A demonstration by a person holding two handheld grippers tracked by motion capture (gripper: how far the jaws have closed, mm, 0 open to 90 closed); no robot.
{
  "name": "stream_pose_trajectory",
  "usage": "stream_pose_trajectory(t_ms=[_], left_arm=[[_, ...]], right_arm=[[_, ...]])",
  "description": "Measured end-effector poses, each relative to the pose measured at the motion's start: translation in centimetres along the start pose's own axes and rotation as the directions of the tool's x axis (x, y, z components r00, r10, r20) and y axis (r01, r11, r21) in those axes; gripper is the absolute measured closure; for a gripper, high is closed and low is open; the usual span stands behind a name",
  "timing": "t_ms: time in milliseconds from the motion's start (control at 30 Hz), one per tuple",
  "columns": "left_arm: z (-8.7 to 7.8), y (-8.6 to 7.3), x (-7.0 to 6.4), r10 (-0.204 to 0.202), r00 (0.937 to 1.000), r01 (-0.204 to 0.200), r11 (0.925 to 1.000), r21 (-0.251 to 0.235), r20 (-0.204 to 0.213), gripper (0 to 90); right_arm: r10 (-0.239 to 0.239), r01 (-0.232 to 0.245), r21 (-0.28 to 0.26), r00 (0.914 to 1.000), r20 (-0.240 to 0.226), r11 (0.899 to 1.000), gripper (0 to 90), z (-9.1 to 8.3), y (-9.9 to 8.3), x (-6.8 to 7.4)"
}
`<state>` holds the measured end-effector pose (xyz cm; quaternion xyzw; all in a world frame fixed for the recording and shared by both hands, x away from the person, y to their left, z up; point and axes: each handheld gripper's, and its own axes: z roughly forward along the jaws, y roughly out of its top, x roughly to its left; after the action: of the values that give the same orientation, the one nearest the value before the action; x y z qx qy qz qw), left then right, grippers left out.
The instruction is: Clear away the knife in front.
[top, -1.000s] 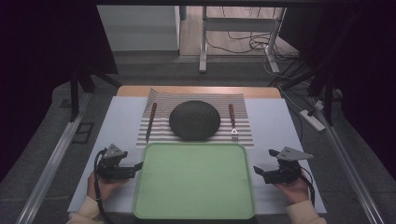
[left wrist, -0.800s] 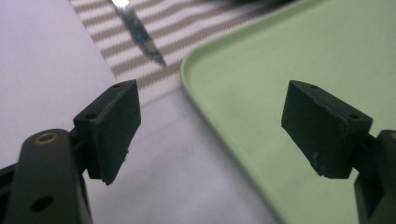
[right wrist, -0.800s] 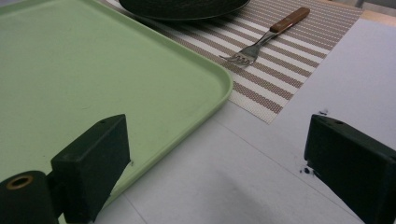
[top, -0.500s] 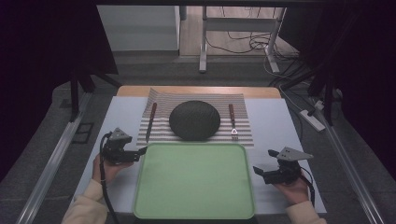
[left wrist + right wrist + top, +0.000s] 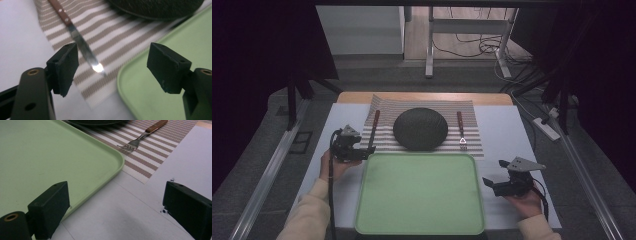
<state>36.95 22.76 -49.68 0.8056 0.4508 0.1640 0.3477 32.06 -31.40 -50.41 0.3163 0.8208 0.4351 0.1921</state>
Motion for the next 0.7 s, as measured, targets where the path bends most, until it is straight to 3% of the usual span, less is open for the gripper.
stream_pose_trajectory(t_ms=[133, 300, 367, 433, 467, 567, 600, 700], left_arm=[[1.9, 1.9, 0.4, 0.016, 0.9997, -0.016, 0.9995, 0.027, 0.017, 25.1], [2.9, 2.7, 0.7, 0.015, 0.9993, -0.016, 0.999, 0.042, 0.033, 25.2], [3.8, 2.9, 1.1, 0.024, 0.9983, -0.027, 0.9976, 0.064, 0.053, 33.6], [4.2, 2.9, 1.3, 0.03, 0.9975, -0.035, 0.9963, 0.079, 0.064, 53.6], [5.1, 2.9, 1.6, 0.034, 0.9963, -0.043, 0.9921, 0.118, 0.079, 60.5], [6.0, 2.7, 1.9, 0.036, 0.9937, -0.052, 0.9878, 0.147, 0.106, 83.7], [6.0, 2.7, 1.9, 0.036, 0.9937, -0.052, 0.9878, 0.147, 0.106, 88.9], [6.6, 2.5, 2.0, 0.029, 0.9907, -0.053, 0.9827, 0.177, 0.133, 89.1]], right_arm=[[0.003, -0.003, 0.001, 1.0, -0.007, 1.0, 7.1, 0.2, 0.0, -0.1], [0.001, -0.001, 0.011, 1.0, -0.007, 1.0, 7.1, 0.3, 0.0, -0.1], [-0.004, 0.004, 0.012, 1.0, -0.004, 1.0, 7.1, 0.2, -0.1, 0.0], [-0.003, 0.003, 0.012, 1.0, -0.004, 1.0, 7.1, 0.2, -0.1, 0.0], [-0.004, 0.004, 0.016, 1.0, -0.001, 1.0, 7.1, 0.2, -0.1, 0.0], [-0.003, 0.003, 0.018, 1.0, 0.001, 1.0, 7.1, 0.3, -0.1, 0.0], [-0.003, 0.003, 0.018, 1.0, 0.001, 1.0, 7.1, 0.3, -0.1, 0.0], [0.001, -0.001, 0.025, 1.0, 0.002, 1.0, 7.1, 0.5, -0.1, -0.2]])
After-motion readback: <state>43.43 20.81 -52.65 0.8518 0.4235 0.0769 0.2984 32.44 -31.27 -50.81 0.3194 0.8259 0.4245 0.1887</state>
